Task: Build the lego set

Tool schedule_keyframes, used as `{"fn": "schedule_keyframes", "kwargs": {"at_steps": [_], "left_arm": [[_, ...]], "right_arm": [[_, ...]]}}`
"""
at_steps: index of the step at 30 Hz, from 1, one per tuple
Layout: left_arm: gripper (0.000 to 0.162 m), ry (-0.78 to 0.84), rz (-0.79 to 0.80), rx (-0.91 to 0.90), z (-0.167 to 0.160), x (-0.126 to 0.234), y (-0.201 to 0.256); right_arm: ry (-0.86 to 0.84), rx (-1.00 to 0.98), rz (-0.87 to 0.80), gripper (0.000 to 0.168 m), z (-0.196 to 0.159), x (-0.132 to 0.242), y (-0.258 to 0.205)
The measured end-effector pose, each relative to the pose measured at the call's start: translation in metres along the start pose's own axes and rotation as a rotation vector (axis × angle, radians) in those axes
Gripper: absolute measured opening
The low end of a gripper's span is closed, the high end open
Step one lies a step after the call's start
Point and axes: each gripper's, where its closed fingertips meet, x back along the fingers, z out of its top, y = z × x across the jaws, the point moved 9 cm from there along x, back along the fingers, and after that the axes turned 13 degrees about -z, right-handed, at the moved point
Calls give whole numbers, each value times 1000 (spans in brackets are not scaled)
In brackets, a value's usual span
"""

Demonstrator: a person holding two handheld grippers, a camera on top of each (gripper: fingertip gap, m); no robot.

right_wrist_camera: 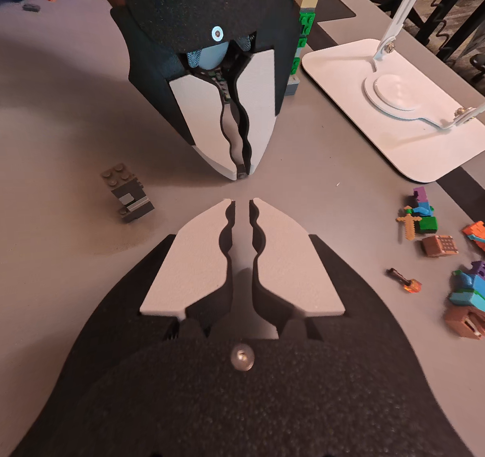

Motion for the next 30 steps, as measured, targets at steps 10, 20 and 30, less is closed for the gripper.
{"fn": "schedule_keyframes", "kwargs": {"at_steps": [10, 20, 30], "left_arm": [[7, 592, -77, 82, -9, 32, 12], [7, 1134, -187, 168, -21, 38, 42], [8, 1195, -165, 166, -22, 39, 43]], "right_arm": [[57, -41, 53, 9, 3, 1, -3], [259, -78, 96, 7, 23, 8, -17], [361, -240, 155, 0, 26, 14, -12]]}}
